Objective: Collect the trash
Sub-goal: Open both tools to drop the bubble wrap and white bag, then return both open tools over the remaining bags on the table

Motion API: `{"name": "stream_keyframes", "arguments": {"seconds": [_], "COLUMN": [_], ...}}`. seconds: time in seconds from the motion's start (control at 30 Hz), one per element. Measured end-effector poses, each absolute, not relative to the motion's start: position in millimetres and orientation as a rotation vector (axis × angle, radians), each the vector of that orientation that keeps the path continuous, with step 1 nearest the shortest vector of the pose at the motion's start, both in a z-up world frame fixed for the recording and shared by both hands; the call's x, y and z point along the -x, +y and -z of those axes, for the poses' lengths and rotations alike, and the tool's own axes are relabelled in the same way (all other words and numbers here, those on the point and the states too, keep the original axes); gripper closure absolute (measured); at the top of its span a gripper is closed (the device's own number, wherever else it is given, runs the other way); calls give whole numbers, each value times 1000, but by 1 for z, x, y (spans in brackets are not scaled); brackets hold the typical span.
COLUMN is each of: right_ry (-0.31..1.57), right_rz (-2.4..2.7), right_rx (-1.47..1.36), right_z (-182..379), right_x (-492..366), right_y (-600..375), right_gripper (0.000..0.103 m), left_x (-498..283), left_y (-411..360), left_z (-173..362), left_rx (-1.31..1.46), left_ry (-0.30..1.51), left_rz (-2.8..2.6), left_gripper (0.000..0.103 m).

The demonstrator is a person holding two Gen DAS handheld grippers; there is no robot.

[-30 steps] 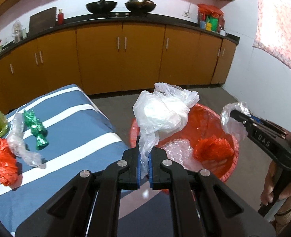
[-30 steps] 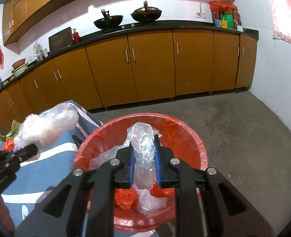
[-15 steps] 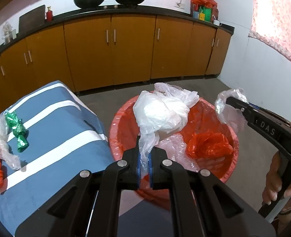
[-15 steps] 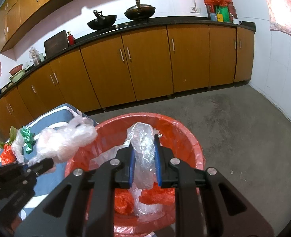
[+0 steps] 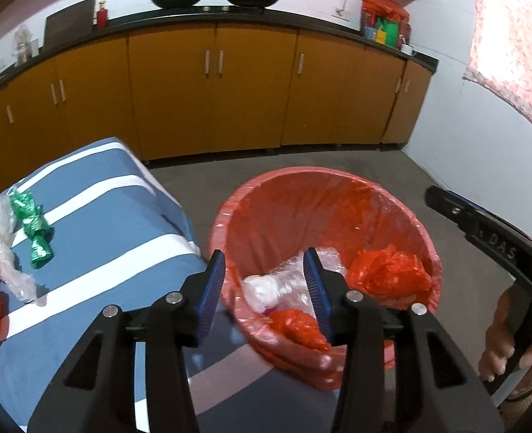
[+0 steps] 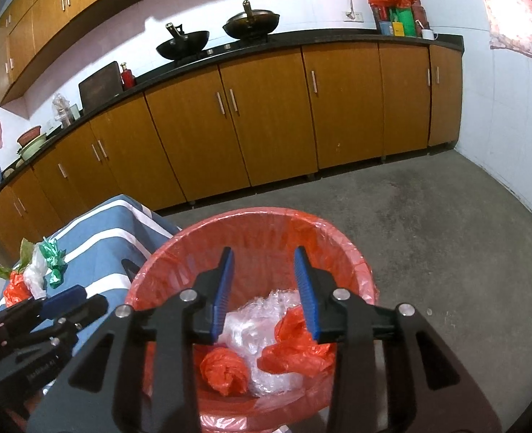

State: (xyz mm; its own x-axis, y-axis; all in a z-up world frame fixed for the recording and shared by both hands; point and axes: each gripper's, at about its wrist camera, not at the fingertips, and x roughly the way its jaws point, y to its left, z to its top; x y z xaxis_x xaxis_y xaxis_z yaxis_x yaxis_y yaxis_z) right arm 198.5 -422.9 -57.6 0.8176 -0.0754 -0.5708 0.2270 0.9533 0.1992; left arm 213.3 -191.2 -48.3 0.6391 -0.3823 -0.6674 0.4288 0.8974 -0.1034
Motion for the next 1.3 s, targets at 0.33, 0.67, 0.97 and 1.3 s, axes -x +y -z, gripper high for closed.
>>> {"name": "stream_keyframes", "arguments": {"seconds": [0.33,0.67,0.97,1.3], "right_ry": [592,603,637,675], "right_rz": [148,75,-53,-166], "right_rx": [-245,-212,-168,-96], "right_z": [50,44,50,63], "right_x": [-198,-207,-222,-234], "right_y": [-408,-369,-296,-215], "right_gripper": [68,67,65,65], "left_x": [-214,-209,-199,-207], "left_y": [-152,-72,34,89], "left_z": [47,40,37,54], "left_rx": [-38,-18,-28,43], "left_ry": [738,708,653,696], "left_rz": [369,200,-74,-170], "left_gripper": [57,54,38,30]}}
